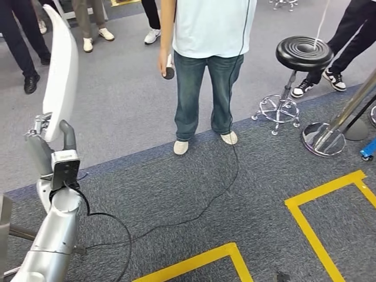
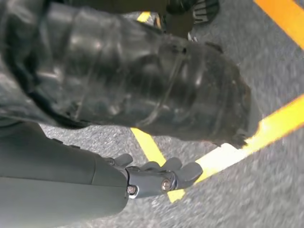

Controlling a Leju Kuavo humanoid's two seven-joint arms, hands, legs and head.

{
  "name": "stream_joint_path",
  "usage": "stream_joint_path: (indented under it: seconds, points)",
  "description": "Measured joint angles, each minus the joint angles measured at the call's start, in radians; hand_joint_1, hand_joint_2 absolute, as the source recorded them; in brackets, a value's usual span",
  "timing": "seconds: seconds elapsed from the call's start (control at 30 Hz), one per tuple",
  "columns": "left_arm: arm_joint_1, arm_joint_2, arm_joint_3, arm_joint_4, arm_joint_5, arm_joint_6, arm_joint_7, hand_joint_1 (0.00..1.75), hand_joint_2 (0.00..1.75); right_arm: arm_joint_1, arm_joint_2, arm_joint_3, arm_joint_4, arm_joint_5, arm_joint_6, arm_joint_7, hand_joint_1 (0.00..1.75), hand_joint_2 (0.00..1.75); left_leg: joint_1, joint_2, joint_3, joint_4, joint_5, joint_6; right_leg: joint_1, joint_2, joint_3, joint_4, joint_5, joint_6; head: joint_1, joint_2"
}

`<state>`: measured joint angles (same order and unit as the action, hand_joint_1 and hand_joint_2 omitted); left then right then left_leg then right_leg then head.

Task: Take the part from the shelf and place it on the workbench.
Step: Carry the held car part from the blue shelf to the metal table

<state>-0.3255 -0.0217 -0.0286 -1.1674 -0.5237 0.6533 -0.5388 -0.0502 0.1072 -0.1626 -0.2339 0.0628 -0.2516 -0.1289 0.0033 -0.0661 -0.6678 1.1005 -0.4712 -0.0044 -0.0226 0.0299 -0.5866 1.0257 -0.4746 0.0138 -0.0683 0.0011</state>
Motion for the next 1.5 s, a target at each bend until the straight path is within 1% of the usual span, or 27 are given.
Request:
stream_joint_path:
  seconds: [0.07, 0.13, 0.17, 0.2, 0.27, 0.33, 0.4, 0.43, 0.5, 0.57, 0.63, 0.67, 0.7, 0.77, 0.8, 0.87, 0.93, 1.0, 1.07, 1.13, 1.17, 1.23, 1.27, 1.33, 1.37, 1.43, 1.5]
  points:
    - [-0.011, -0.002, -0.005, 0.012, 0.000, 0.000, 0.000, 1.75, 1.75, 0.004, -0.001, 0.000, 0.004, 0.001, 0.000, 0.005, 0.00, 0.00, 0.001, 0.047, -0.059, 0.128, -0.059, -0.008, 0.004, -0.026, 0.003, -0.001, -0.003, -0.007, -0.006, 0.000]
    - [-0.013, -0.003, -0.008, 0.022, 0.000, 0.000, 0.001, 1.75, 1.75, 0.006, -0.002, 0.000, 0.008, 0.002, 0.000, 0.006, 0.00, 0.00, 0.004, 0.056, -0.099, 0.211, -0.082, -0.013, 0.005, -0.054, 0.004, -0.001, -0.006, -0.009, -0.006, 0.000]
    - [-0.013, -0.003, -0.009, 0.026, 0.000, 0.000, 0.002, 1.75, 1.75, 0.006, -0.002, 0.000, 0.008, 0.002, 0.000, 0.006, 0.00, 0.00, 0.005, 0.058, -0.092, 0.198, -0.066, -0.012, 0.006, -0.067, 0.006, -0.001, -0.008, -0.008, -0.006, 0.000]
    - [-0.013, -0.003, -0.010, 0.029, 0.000, 0.000, 0.002, 1.75, 1.75, 0.006, -0.002, 0.000, 0.009, 0.002, 0.000, 0.006, 0.00, 0.00, 0.004, 0.065, -0.064, 0.147, -0.036, -0.010, 0.006, -0.080, 0.009, -0.001, -0.010, -0.007, -0.006, 0.000]
    - [-0.017, -0.004, -0.012, 0.032, 0.000, 0.000, 0.002, 1.75, 1.75, 0.006, -0.002, 0.000, 0.010, 0.002, 0.000, 0.006, 0.00, 0.00, -0.007, 0.115, 0.010, 0.007, 0.016, 0.001, 0.010, -0.103, 0.016, -0.001, -0.016, -0.001, -0.006, 0.000]
    - [-0.023, -0.006, -0.014, 0.033, 0.000, 0.000, 0.002, 1.75, 1.75, 0.005, -0.002, 0.000, 0.011, 0.002, 0.000, 0.007, 0.00, 0.00, -0.020, 0.150, 0.047, -0.066, 0.027, 0.015, 0.015, -0.125, 0.023, -0.002, -0.023, 0.008, -0.005, 0.000]
    - [-0.025, -0.004, -0.016, 0.034, 0.000, 0.000, 0.002, 1.75, 1.75, 0.004, -0.002, 0.001, 0.012, 0.003, 0.005, 0.019, 0.00, 0.00, -0.024, 0.129, 0.050, -0.073, 0.026, 0.026, 0.015, -0.149, 0.030, -0.004, -0.028, 0.018, -0.005, 0.000]
    - [-0.026, -0.004, -0.017, 0.034, 0.001, 0.000, 0.002, 1.75, 1.75, 0.003, -0.002, 0.002, 0.012, 0.005, 0.010, 0.030, 0.00, 0.00, -0.022, 0.116, 0.054, -0.078, 0.028, 0.032, 0.013, -0.145, 0.032, -0.001, -0.034, 0.024, -0.004, 0.000]
    - [-0.034, -0.005, -0.023, 0.036, 0.006, 0.000, 0.002, 1.75, 1.75, 0.002, -0.003, 0.002, 0.014, 0.007, 0.021, 0.058, 0.00, 0.00, -0.014, 0.090, 0.062, -0.088, 0.033, 0.043, 0.011, -0.099, 0.011, 0.052, -0.069, 0.032, 0.000, 0.000]
    - [-0.042, -0.009, -0.031, 0.043, 0.012, 0.000, 0.002, 1.75, 1.75, 0.005, -0.005, 0.002, 0.018, 0.007, 0.032, 0.088, 0.00, 0.00, -0.011, 0.066, 0.064, -0.089, 0.033, 0.051, 0.009, -0.045, -0.052, 0.173, -0.123, 0.034, 0.005, 0.000]
    - [-0.044, -0.013, -0.039, 0.054, 0.015, 0.000, 0.001, 1.75, 1.75, 0.011, -0.006, 0.002, 0.021, 0.008, 0.039, 0.114, 0.00, 0.00, -0.010, 0.036, 0.064, -0.087, 0.031, 0.053, 0.010, -0.032, -0.109, 0.265, -0.144, 0.035, 0.007, 0.000]
    - [-0.045, -0.014, -0.043, 0.060, 0.015, 0.000, 0.001, 1.75, 1.75, 0.015, -0.006, 0.002, 0.022, 0.009, 0.041, 0.121, 0.00, 0.00, -0.010, 0.020, 0.064, -0.086, 0.031, 0.053, 0.009, -0.031, -0.116, 0.263, -0.127, 0.036, 0.007, 0.000]
    - [-0.047, -0.014, -0.046, 0.065, 0.015, 0.000, 0.001, 1.75, 1.75, 0.017, -0.007, 0.002, 0.023, 0.011, 0.042, 0.126, 0.00, 0.00, -0.009, 0.004, 0.065, -0.084, 0.029, 0.051, 0.009, -0.027, -0.105, 0.223, -0.091, 0.036, 0.007, 0.000]
    - [-0.051, -0.015, -0.047, 0.071, 0.016, 0.000, 0.000, 1.75, 1.75, 0.019, -0.009, 0.003, 0.024, 0.017, 0.043, 0.126, 0.00, 0.00, -0.006, -0.022, 0.063, -0.075, 0.023, 0.041, 0.004, 0.009, -0.054, 0.095, -0.021, 0.037, 0.007, 0.000]
    - [-0.054, -0.015, -0.048, 0.074, 0.017, 0.000, 0.000, 1.75, 1.75, 0.019, -0.010, 0.003, 0.025, 0.020, 0.042, 0.125, 0.00, 0.00, -0.005, -0.033, 0.059, -0.069, 0.021, 0.036, 0.001, 0.030, -0.029, 0.046, -0.006, 0.037, 0.006, 0.000]
    - [-0.058, -0.014, -0.050, 0.077, 0.021, 0.000, 0.000, 1.75, 1.75, 0.018, -0.010, 0.004, 0.027, 0.027, 0.039, 0.120, 0.00, 0.00, -0.002, -0.054, 0.049, -0.063, 0.022, 0.024, 0.000, 0.051, -0.009, 0.014, -0.010, 0.032, 0.006, 0.000]
    - [-0.058, -0.009, -0.052, 0.082, 0.024, 0.000, -0.001, 1.75, 1.75, 0.017, -0.011, 0.005, 0.027, 0.034, 0.033, 0.117, 0.00, 0.00, 0.001, -0.065, 0.044, -0.063, 0.023, 0.015, 0.001, 0.030, -0.002, 0.008, -0.010, 0.022, 0.007, 0.000]
    - [-0.062, -0.006, -0.053, 0.086, 0.026, 0.000, -0.001, 1.75, 1.75, 0.017, -0.012, 0.006, 0.027, 0.037, 0.030, 0.114, 0.00, 0.00, -0.002, -0.023, 0.026, -0.026, 0.000, 0.007, 0.000, 0.006, 0.005, 0.002, -0.010, 0.009, 0.000, 0.000]
    - [-0.066, -0.006, -0.054, 0.090, 0.028, 0.000, -0.002, 1.75, 1.75, 0.019, -0.012, 0.007, 0.027, 0.040, 0.030, 0.111, 0.00, 0.00, -0.003, 0.036, -0.026, 0.085, -0.052, -0.001, 0.003, -0.021, 0.011, 0.000, -0.013, -0.001, -0.007, 0.000]
    - [-0.065, -0.006, -0.055, 0.095, 0.029, 0.000, -0.003, 1.75, 1.75, 0.020, -0.012, 0.007, 0.027, 0.043, 0.029, 0.110, 0.00, 0.00, -0.001, 0.054, -0.083, 0.198, -0.087, -0.005, 0.006, -0.050, 0.016, 0.000, -0.019, -0.005, -0.008, 0.000]
    - [-0.063, -0.006, -0.055, 0.097, 0.030, 0.000, -0.003, 1.75, 1.75, 0.020, -0.013, 0.007, 0.027, 0.044, 0.028, 0.110, 0.00, 0.00, 0.000, 0.056, -0.092, 0.211, -0.081, -0.005, 0.007, -0.064, 0.018, 0.000, -0.021, -0.006, -0.008, 0.000]
    - [-0.063, -0.005, -0.056, 0.100, 0.030, 0.000, -0.003, 1.75, 1.75, 0.019, -0.013, 0.008, 0.027, 0.046, 0.028, 0.109, 0.00, 0.00, -0.002, 0.070, -0.051, 0.126, -0.018, 0.002, 0.010, -0.090, 0.028, 0.000, -0.029, -0.005, -0.008, 0.000]
    - [-0.064, -0.005, -0.056, 0.100, 0.030, 0.000, -0.004, 1.75, 1.75, 0.019, -0.013, 0.008, 0.027, 0.047, 0.028, 0.109, 0.00, 0.00, -0.008, 0.095, -0.016, 0.058, 0.011, 0.010, 0.011, -0.102, 0.034, -0.001, -0.033, -0.004, -0.007, 0.000]
    - [-0.069, -0.005, -0.057, 0.101, 0.030, 0.000, -0.005, 1.75, 1.75, 0.018, -0.013, 0.008, 0.028, 0.047, 0.028, 0.109, 0.00, 0.00, -0.024, 0.140, 0.034, -0.042, 0.035, 0.026, 0.017, -0.125, 0.042, -0.002, -0.041, 0.003, -0.008, 0.000]
    - [-0.071, -0.005, -0.057, 0.101, 0.030, 0.000, -0.005, 1.75, 1.75, 0.017, -0.013, 0.008, 0.028, 0.047, 0.027, 0.109, 0.00, 0.00, -0.030, 0.149, 0.040, -0.058, 0.029, 0.032, 0.019, -0.137, 0.044, -0.003, -0.043, 0.008, -0.008, 0.000]
    - [-0.072, -0.002, -0.058, 0.101, 0.030, 0.000, -0.006, 1.75, 1.75, 0.015, -0.013, 0.009, 0.028, 0.048, 0.027, 0.109, 0.00, 0.00, -0.030, 0.127, 0.043, -0.070, 0.029, 0.040, 0.020, -0.157, 0.049, -0.006, -0.050, 0.019, -0.008, 0.000]
    - [-0.074, -0.001, -0.058, 0.101, 0.030, 0.000, -0.006, 1.75, 1.75, 0.014, -0.013, 0.009, 0.027, 0.048, 0.027, 0.109, 0.00, 0.00, -0.021, 0.101, 0.052, -0.083, 0.034, 0.049, 0.017, -0.114, 0.040, 0.020, -0.072, 0.029, -0.006, 0.000]
